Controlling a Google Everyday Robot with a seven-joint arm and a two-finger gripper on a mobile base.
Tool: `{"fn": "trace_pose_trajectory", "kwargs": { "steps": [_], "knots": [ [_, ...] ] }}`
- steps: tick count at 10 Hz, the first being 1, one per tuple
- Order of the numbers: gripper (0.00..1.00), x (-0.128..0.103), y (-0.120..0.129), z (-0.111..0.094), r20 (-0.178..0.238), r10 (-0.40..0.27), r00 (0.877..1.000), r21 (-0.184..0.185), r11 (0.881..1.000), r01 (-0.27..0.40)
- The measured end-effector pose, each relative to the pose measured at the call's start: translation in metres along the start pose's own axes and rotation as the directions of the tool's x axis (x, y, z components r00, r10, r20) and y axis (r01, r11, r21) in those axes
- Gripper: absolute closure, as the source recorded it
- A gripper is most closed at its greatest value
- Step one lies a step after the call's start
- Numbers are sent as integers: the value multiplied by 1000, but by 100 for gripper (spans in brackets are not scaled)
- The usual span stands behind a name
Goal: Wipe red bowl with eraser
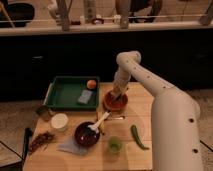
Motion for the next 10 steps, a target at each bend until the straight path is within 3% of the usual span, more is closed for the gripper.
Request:
{"fn": "trace_pose_trajectory", "kwargs": {
  "steps": [2, 10],
  "knots": [
    [100, -13, -8, 0, 6, -31, 999, 4, 1000, 31],
    [100, -17, -7, -5, 5, -39, 999, 15, 999, 39]
  ]
}}
